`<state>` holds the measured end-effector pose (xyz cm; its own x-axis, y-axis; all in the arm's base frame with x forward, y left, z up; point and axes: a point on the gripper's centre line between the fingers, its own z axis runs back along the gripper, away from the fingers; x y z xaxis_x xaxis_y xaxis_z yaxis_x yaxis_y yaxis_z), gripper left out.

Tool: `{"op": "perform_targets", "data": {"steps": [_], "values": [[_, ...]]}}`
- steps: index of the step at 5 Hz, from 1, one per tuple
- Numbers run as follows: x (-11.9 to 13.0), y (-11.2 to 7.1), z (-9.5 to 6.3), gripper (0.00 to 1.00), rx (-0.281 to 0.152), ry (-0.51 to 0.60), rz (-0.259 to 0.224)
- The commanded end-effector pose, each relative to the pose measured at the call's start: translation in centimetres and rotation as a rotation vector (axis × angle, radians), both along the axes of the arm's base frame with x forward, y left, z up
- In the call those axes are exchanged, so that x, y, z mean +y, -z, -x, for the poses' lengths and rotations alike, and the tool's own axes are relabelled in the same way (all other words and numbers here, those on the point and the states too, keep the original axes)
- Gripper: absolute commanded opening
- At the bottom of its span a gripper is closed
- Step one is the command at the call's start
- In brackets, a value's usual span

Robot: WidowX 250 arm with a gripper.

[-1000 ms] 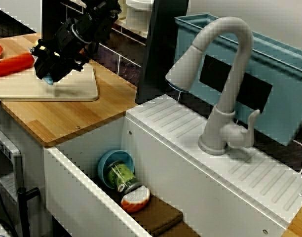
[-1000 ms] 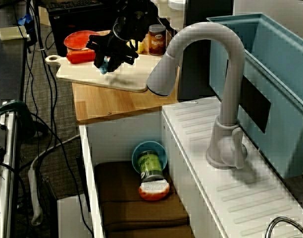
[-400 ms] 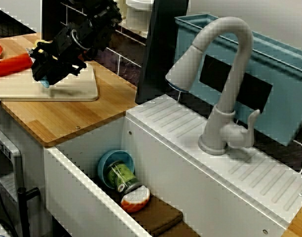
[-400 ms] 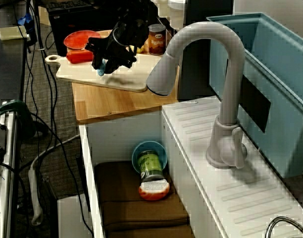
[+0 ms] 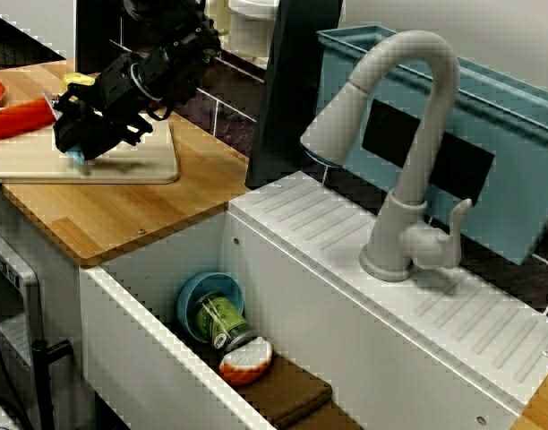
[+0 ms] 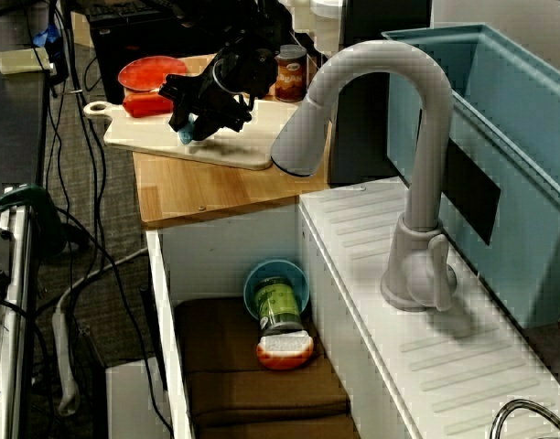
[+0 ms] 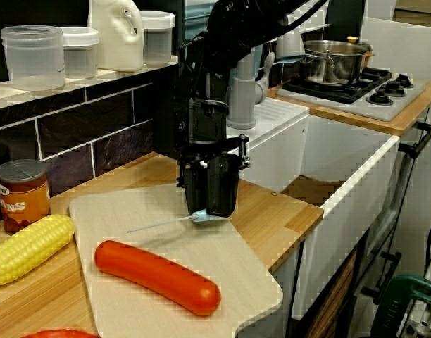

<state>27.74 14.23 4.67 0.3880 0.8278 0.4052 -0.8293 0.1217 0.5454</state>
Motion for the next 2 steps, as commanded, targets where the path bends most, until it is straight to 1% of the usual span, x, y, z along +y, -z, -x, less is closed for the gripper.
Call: {"op": "perform_targets", "data": {"steps": [1,2], "values": [[0.8,-1.44,0.24,0.0,-0.028,-0.03,-0.031],[0.78,-1.29,0.51,0.0,-0.026,-0.029,-0.035]]}}
